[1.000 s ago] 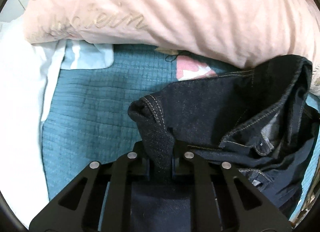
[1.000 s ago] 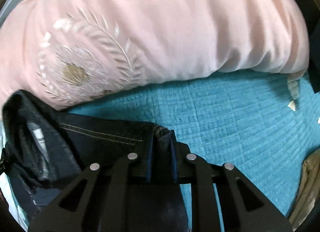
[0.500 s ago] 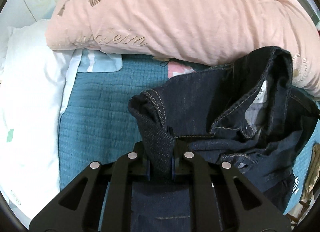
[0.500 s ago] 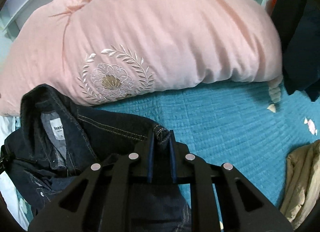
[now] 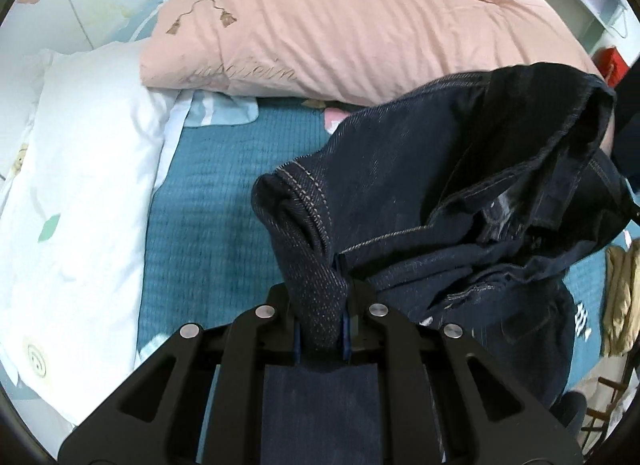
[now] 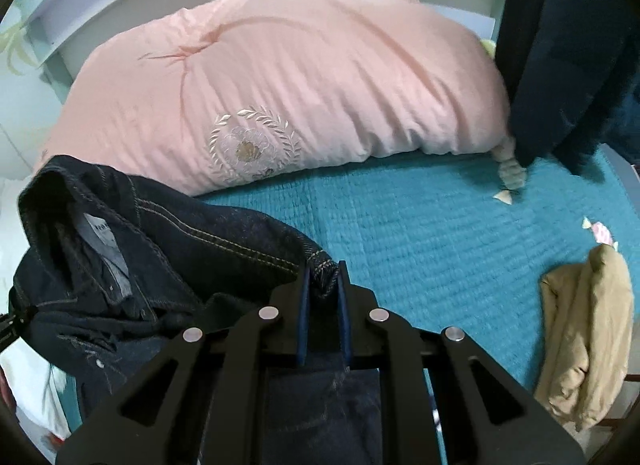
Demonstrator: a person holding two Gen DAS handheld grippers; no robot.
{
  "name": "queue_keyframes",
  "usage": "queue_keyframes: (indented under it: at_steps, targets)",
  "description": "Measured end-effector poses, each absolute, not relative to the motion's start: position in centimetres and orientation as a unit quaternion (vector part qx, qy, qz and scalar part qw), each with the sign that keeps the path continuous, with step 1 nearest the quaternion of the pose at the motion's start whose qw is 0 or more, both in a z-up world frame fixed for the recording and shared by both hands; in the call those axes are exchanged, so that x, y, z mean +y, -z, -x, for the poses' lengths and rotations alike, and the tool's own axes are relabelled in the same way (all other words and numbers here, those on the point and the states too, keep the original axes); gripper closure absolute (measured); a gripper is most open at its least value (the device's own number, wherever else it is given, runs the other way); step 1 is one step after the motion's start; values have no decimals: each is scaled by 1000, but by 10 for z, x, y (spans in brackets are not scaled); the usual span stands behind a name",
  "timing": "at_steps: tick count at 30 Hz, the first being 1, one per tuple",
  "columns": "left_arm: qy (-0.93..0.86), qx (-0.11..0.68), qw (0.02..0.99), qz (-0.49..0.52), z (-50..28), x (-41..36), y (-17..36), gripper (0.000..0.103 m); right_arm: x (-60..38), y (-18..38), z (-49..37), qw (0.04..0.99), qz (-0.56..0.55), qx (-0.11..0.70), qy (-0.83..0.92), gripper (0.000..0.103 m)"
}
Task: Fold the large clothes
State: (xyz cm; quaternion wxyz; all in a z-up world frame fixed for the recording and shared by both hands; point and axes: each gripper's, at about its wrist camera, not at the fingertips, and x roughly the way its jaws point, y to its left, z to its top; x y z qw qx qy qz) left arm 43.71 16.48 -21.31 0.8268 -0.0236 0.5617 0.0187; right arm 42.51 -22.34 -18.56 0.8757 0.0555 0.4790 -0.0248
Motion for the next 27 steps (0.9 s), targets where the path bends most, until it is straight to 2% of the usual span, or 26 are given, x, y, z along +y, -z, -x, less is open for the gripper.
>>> queue_keyframes:
  at_steps: [12,20,27]
  targets:
    - [11,550,834,43,-307,174,210,90,-245,179,-285,887,-59,458,23,93]
    - [30,584,809,59,-225,165,273,87,-260,247,-205,856,-54,512,43,94]
    - [19,608,792,54,-189,164,321,82,-269,299,-173,817,-51,570,70,94]
